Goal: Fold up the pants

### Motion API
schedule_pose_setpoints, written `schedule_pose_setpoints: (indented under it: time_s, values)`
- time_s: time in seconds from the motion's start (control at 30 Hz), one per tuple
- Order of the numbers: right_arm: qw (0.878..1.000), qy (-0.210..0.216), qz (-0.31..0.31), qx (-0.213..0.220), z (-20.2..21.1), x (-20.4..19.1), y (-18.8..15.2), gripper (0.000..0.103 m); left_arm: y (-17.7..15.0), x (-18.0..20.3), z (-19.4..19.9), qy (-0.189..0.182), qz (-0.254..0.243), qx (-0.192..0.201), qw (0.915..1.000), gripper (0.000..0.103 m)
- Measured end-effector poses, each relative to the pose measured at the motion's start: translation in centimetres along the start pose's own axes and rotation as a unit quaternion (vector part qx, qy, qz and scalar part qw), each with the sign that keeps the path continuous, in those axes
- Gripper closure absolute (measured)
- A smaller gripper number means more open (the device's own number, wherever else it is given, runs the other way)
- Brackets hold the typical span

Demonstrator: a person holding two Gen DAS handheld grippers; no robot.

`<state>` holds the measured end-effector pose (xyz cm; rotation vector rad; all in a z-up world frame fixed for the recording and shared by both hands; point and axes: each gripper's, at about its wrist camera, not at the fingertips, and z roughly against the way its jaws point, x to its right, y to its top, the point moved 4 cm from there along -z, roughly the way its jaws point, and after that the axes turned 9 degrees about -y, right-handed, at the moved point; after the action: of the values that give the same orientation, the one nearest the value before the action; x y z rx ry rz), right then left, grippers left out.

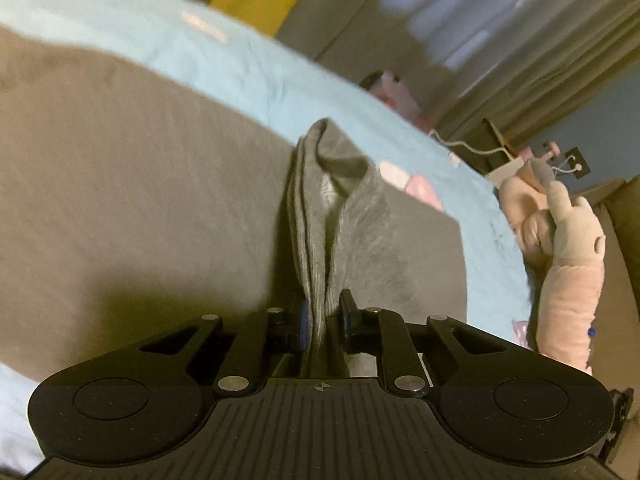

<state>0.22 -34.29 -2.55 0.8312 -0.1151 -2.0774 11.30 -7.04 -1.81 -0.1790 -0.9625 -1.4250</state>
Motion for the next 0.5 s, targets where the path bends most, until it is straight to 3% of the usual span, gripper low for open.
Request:
schedule_pose_setpoints:
  time_s: [0.13, 0.27, 0.37, 0.5]
  values:
    - [1.000, -0.012, 0.015, -0.006, -0.2, -0.4, -0.1, 0.004, 0.6, -1.9, 2.6, 0.042, -0.014, 0.012, 0.9990, 0.085]
    - [0.999, -0.027, 0.039, -0.015, -0.7, -1.2, -0.2, 0.004, 0.1, -5.2, 3.0, 0.144, -0.010, 0.006, 0.9896, 0.082]
    - [0.997, -0.030, 0.065, -0.001, -0.3, -2.0, -0.4, 0.004, -0.3, -5.1, 4.0, 0.147, -0.022, 0.022, 0.9886, 0.067]
    - [0.992, -0.023, 0.110, 0.063, 1.4, -3.6, -0.9, 0.006, 0.2, -2.1, 5.4, 0.153, -0.084, 0.074, 0.9818, 0.052]
